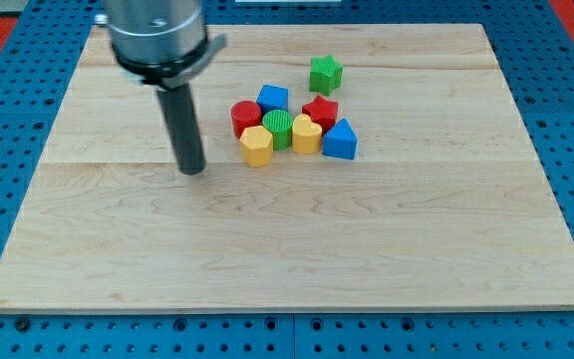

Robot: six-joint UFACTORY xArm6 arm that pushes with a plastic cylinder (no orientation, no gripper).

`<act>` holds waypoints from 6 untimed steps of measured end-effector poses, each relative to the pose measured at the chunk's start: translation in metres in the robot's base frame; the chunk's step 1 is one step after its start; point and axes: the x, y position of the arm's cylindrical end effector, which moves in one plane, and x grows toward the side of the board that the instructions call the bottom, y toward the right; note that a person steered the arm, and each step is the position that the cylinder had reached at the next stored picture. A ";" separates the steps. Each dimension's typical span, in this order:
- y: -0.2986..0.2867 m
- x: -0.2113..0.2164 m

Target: Slide the yellow hexagon closer to the yellow heart

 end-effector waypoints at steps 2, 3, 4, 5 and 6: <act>-0.001 -0.024; 0.008 -0.028; 0.020 -0.028; 0.045 -0.028; 0.074 -0.029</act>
